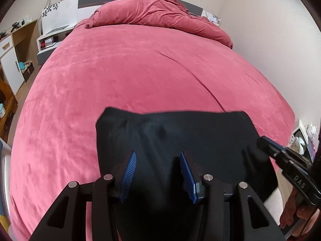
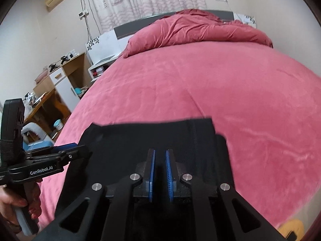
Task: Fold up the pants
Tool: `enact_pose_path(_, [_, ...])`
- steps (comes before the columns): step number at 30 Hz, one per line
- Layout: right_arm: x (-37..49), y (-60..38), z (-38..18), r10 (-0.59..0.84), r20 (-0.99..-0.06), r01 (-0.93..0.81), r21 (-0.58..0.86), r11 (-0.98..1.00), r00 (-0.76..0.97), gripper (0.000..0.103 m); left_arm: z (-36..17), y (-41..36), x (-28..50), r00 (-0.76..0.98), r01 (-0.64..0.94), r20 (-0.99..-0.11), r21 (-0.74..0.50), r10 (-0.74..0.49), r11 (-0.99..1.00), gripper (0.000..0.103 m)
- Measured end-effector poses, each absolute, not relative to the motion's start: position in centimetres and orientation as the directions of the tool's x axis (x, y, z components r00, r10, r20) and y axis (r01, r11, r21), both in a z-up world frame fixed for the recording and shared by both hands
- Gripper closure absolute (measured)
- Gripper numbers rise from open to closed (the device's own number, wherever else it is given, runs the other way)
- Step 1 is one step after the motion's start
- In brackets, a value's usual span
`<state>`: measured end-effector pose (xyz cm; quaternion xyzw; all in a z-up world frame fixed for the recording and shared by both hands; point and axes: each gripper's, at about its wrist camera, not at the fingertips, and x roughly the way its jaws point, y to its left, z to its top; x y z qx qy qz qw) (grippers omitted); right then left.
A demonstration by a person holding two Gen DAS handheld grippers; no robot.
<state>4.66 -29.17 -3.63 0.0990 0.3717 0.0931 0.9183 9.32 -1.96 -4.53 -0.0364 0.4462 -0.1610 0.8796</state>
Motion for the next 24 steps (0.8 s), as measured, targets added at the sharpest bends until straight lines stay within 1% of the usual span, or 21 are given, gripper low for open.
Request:
enact_pose_path(3, [3.3, -29.0, -4.1, 0.249, -0.687, -0.099, 0.251, 0.963, 0.683, 0.092, -4.5, -1.8, 7.1, 0.552, 0.259, -0.769, -0.211, -0.323, 0.943, 0.057])
enact_pose_path(6, [1.8, -29.0, -4.7, 0.267, -0.712, -0.111, 0.258, 0.96, 0.649, 0.092, -5.0, -1.5, 4.5, 0.534, 0.278, -0.766, -0.241, -0.358, 0.93, 0.057])
enact_pose_path(8, [0.8, -29.0, -5.1, 0.256, -0.744, -0.11, 0.24, 0.964, 0.618, 0.092, -5.6, -1.5, 3.0, 0.517, 0.304, -0.77, -0.243, -0.374, 0.921, 0.057])
enact_pose_path(10, [0.5, -29.5, -5.6, 0.246, -0.765, -0.11, 0.226, 0.968, 0.595, 0.092, -6.4, -1.6, 1.4, 0.518, 0.336, -0.773, -0.21, -0.366, 0.918, 0.057])
enact_pose_path(13, [-0.4, -30.7, -7.1, 0.194, -0.812, -0.082, 0.179, 0.98, 0.55, 0.092, -7.3, -1.7, -0.2, 0.533, 0.369, -0.772, -0.155, -0.345, 0.916, 0.057])
enact_pose_path(14, [-0.6, -31.2, -7.4, 0.203, -0.815, -0.079, 0.191, 0.978, 0.543, 0.092, -7.5, -1.5, -0.5, 0.532, 0.371, -0.772, -0.156, -0.347, 0.915, 0.057])
enact_pose_path(17, [-0.8, -32.4, -8.1, 0.212, -0.821, -0.044, 0.223, 0.974, 0.53, 0.099, -8.2, -1.0, -1.3, 0.52, 0.373, -0.772, -0.179, -0.365, 0.91, 0.056])
enact_pose_path(19, [-0.7, -32.7, -8.4, 0.221, -0.822, -0.032, 0.24, 0.97, 0.525, 0.099, -8.6, -0.8, -2.1, 0.519, 0.385, -0.772, -0.172, -0.367, 0.907, 0.056])
enact_pose_path(21, [-0.8, -32.8, -8.2, 0.232, -0.819, -0.027, 0.256, 0.966, 0.526, 0.099, -8.4, -0.5, -2.6, 0.518, 0.404, -0.772, -0.16, -0.369, 0.901, 0.056])
enact_pose_path(22, [-0.8, -32.9, -7.9, 0.247, -0.81, -0.028, 0.274, 0.961, 0.532, 0.095, -8.2, -0.1, -2.7, 0.516, 0.408, -0.77, -0.165, -0.376, 0.898, 0.056])
enact_pose_path(24, [-1.0, -33.7, -7.1, 0.301, -0.77, -0.034, 0.343, 0.939, 0.563, 0.093, -7.2, 1.3, -2.6, 0.518, 0.395, -0.749, -0.218, -0.413, 0.892, 0.056])
